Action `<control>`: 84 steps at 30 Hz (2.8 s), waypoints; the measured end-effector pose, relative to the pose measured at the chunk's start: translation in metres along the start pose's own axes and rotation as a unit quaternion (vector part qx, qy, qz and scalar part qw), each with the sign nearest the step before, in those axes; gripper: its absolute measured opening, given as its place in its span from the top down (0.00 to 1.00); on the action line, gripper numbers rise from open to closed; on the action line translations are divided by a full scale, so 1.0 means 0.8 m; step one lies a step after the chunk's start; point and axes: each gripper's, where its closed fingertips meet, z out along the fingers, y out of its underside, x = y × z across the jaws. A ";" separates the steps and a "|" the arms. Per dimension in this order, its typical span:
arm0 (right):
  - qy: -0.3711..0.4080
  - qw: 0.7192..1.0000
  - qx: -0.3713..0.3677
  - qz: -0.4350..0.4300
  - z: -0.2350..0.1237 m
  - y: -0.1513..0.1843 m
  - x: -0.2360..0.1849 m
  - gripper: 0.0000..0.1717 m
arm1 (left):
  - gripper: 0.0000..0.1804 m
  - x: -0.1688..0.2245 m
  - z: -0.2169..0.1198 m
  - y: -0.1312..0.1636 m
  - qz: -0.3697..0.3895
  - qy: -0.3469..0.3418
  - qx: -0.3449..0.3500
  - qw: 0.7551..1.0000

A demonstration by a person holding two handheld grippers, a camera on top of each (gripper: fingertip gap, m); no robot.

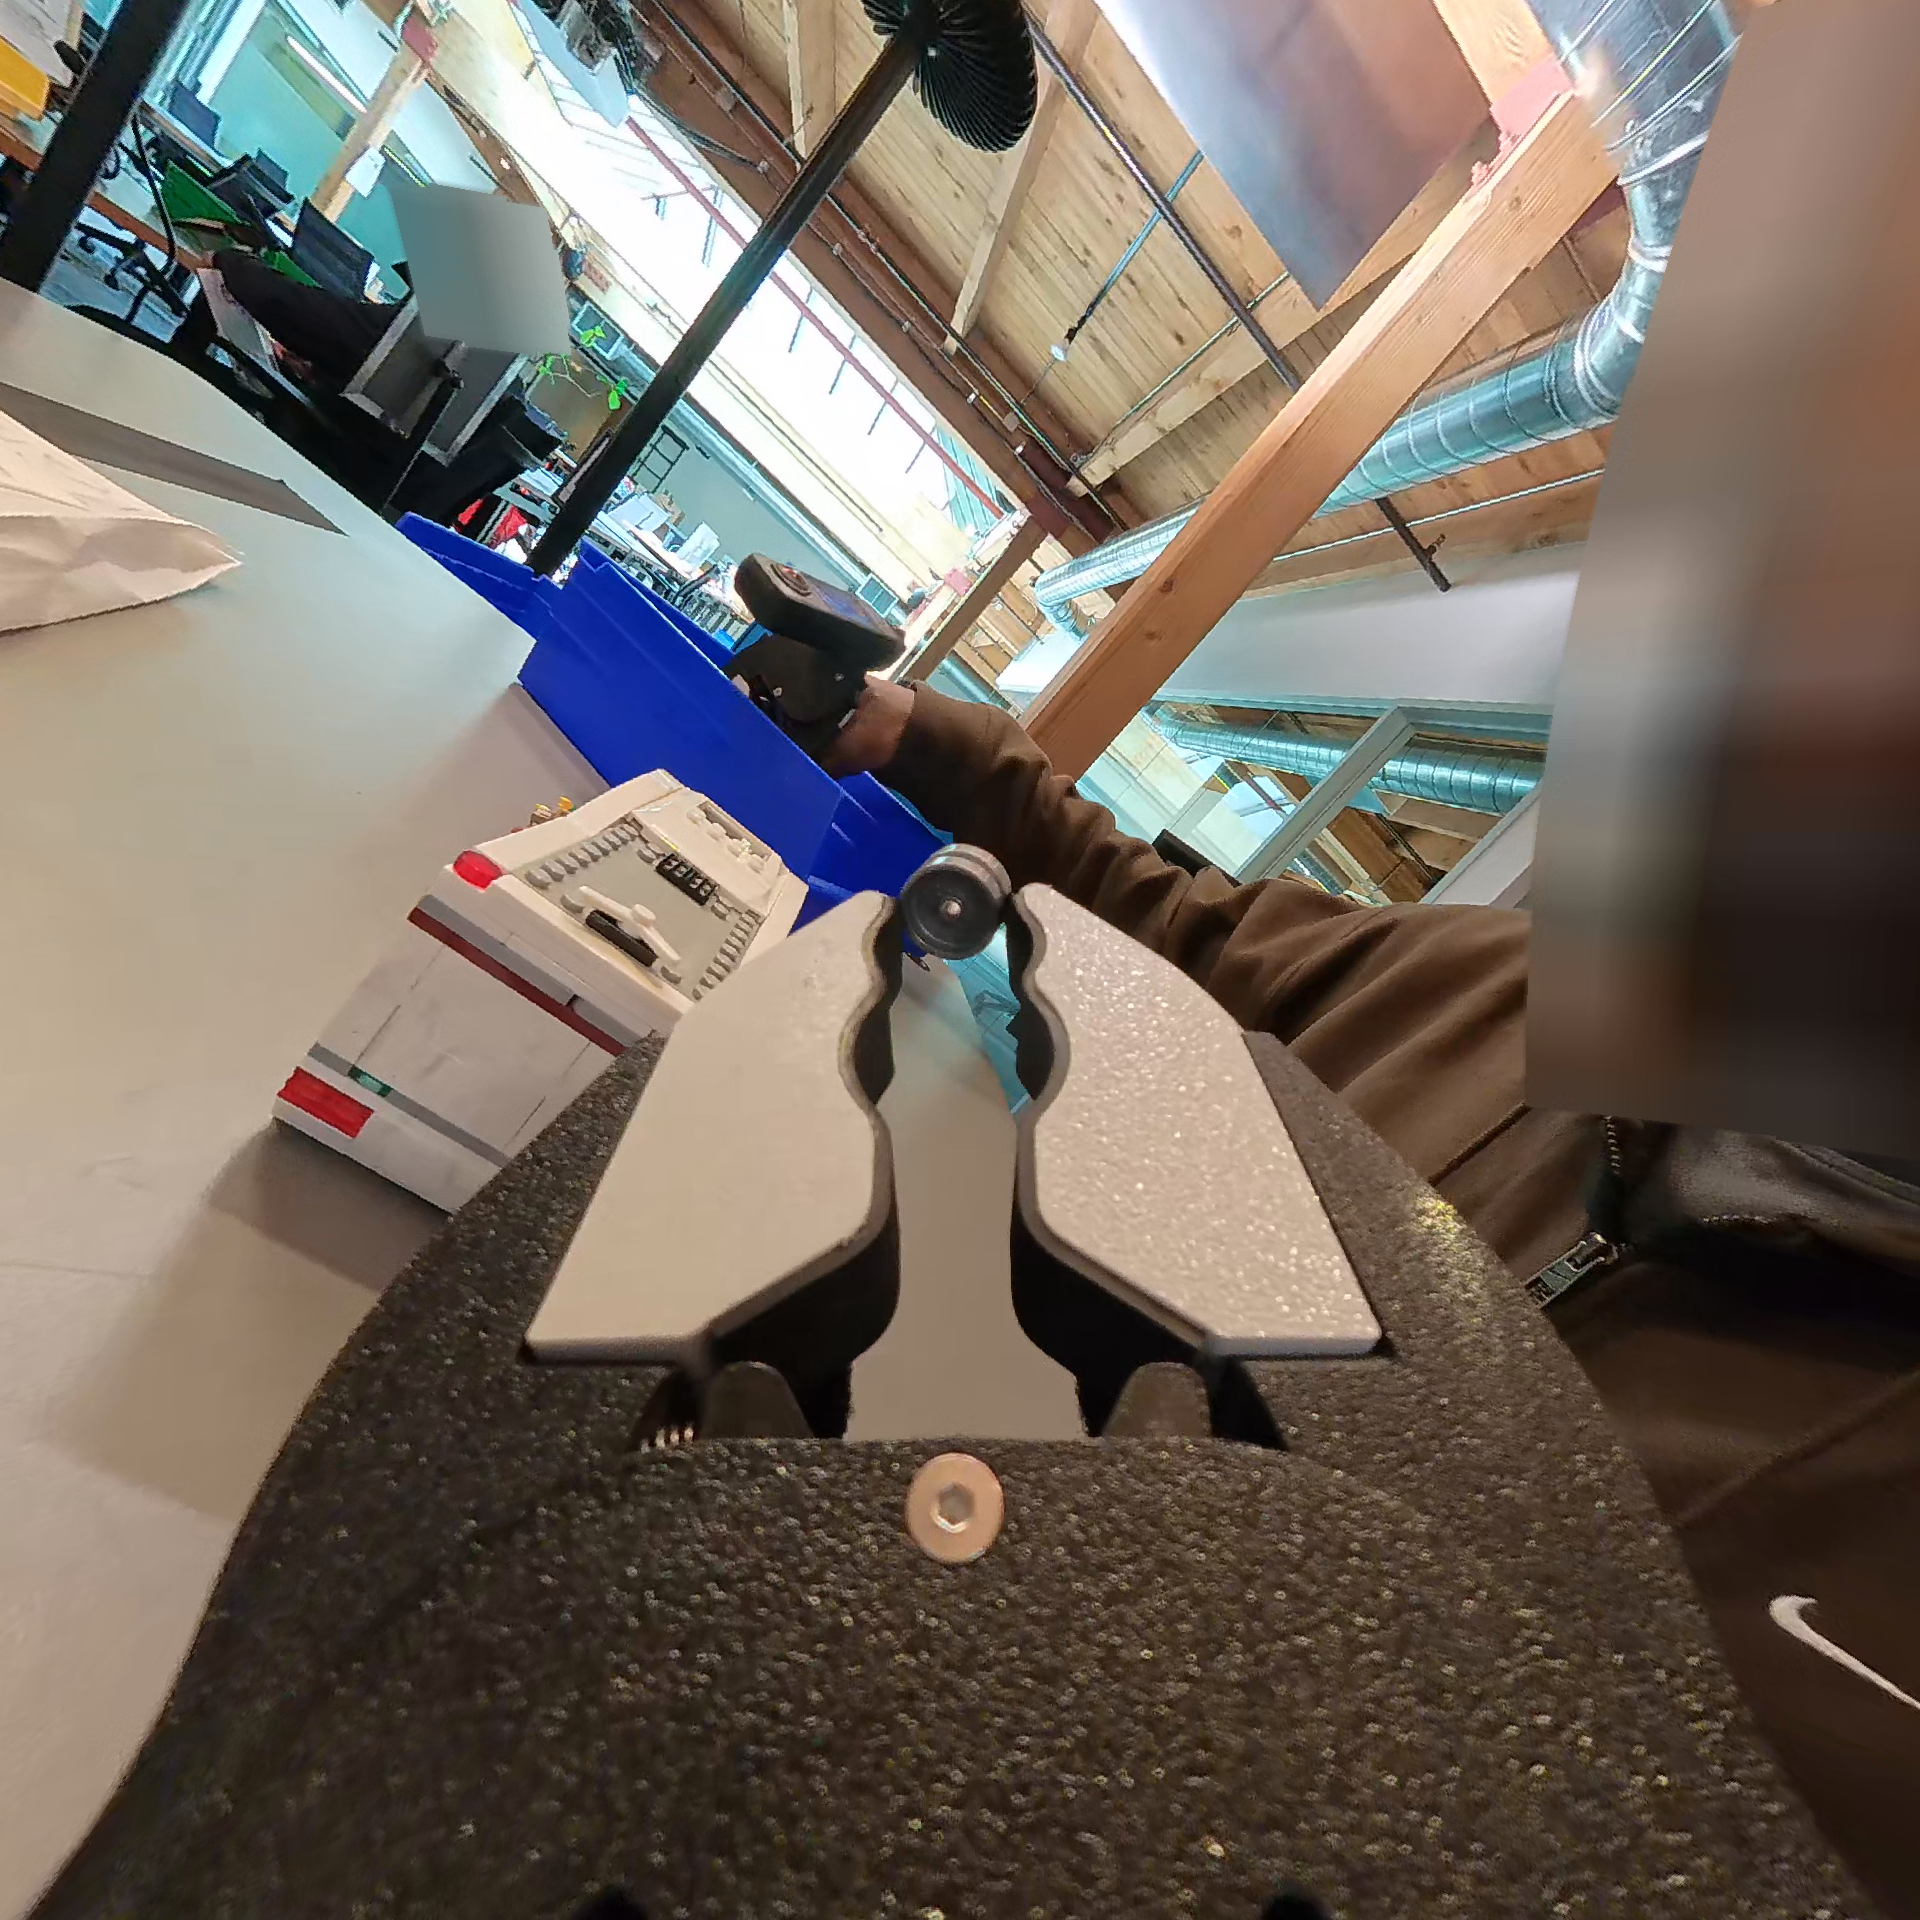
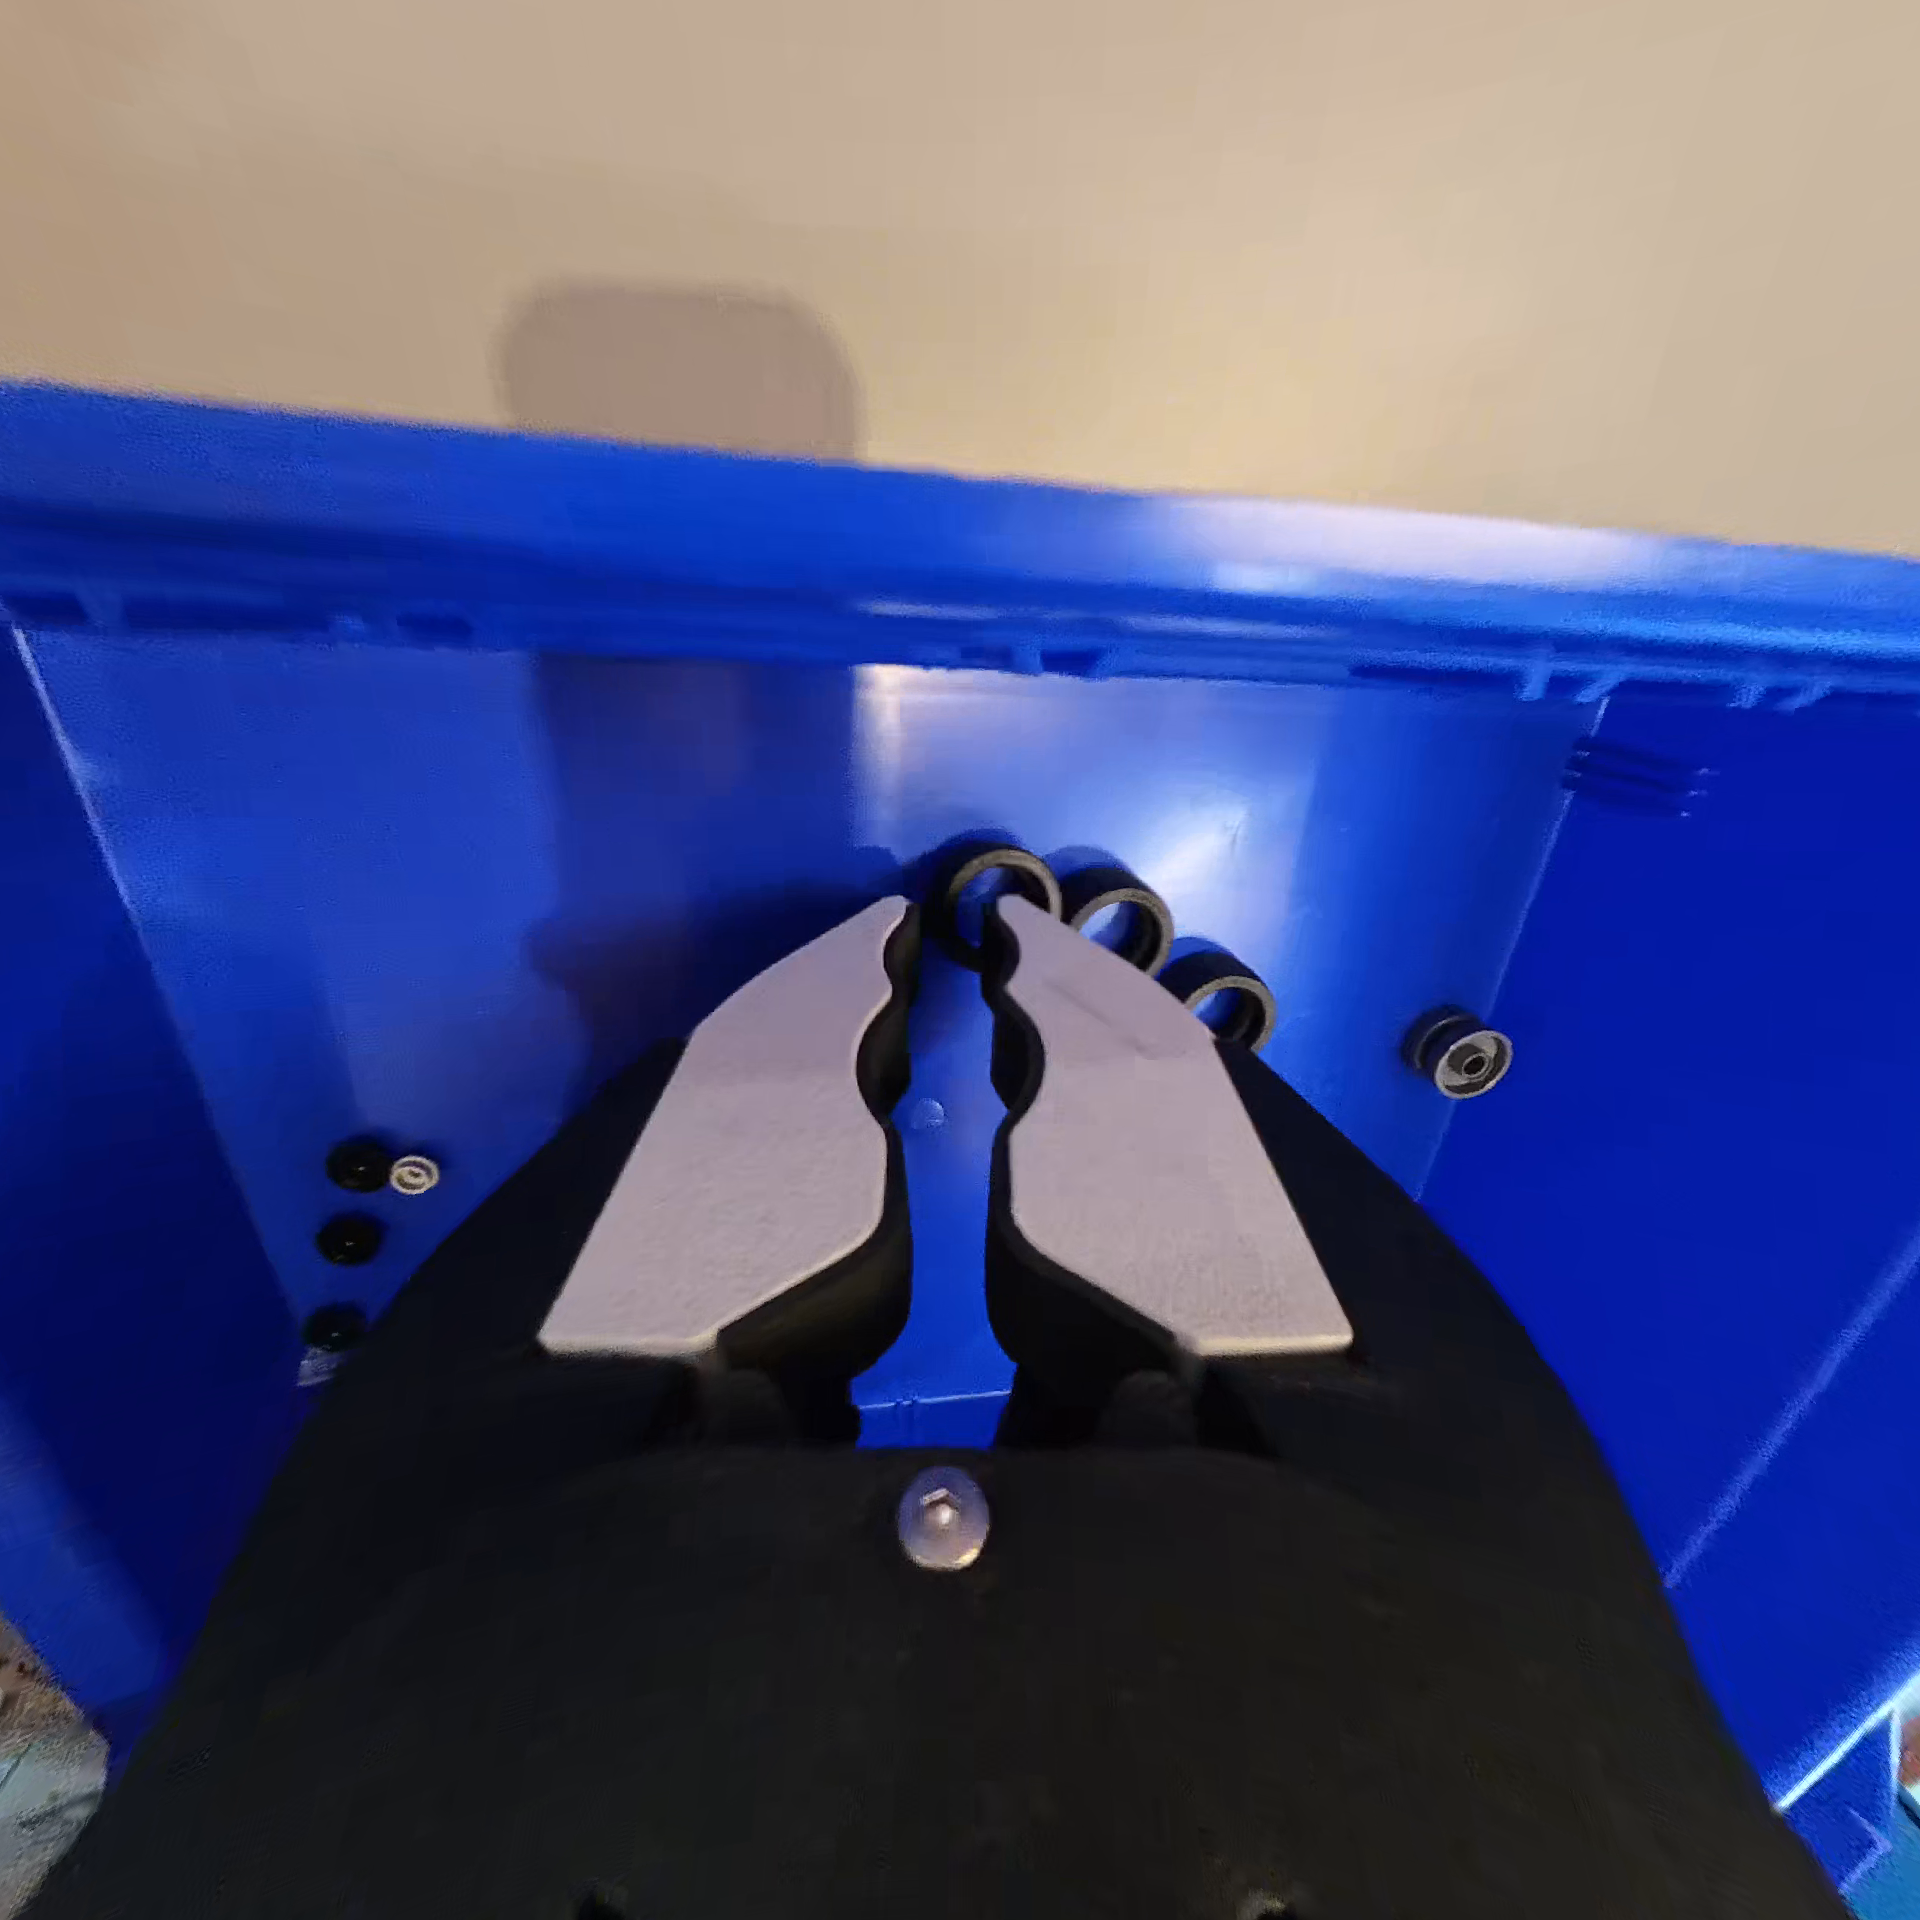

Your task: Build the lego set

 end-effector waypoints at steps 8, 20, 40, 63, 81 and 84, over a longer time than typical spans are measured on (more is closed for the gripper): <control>0.016 1.000 0.017 -0.018 -0.006 -0.002 -0.007 0.97 | 0.89 0.001 0.003 0.005 0.022 -0.018 -0.019 0.999; 0.010 0.927 0.361 -0.102 -0.178 -0.115 -0.209 0.97 | 0.89 0.011 0.022 0.027 0.126 -0.057 -0.077 0.987; -0.471 0.629 0.618 0.026 -0.210 -0.235 -0.403 0.98 | 0.89 0.085 0.048 0.129 0.146 -0.103 -0.038 0.983; -0.178 0.909 0.343 -0.158 -0.056 -0.266 -0.422 0.93 | 0.89 0.069 0.000 0.120 0.152 -0.250 0.007 0.956; -0.182 0.897 0.338 -0.218 -0.037 -0.249 -0.424 0.85 | 0.89 0.009 -0.010 0.116 0.106 -0.308 -0.081 0.942; -0.171 0.890 0.347 -0.243 -0.039 -0.253 -0.433 0.83 | 0.89 0.007 -0.009 0.115 0.103 -0.304 -0.086 0.943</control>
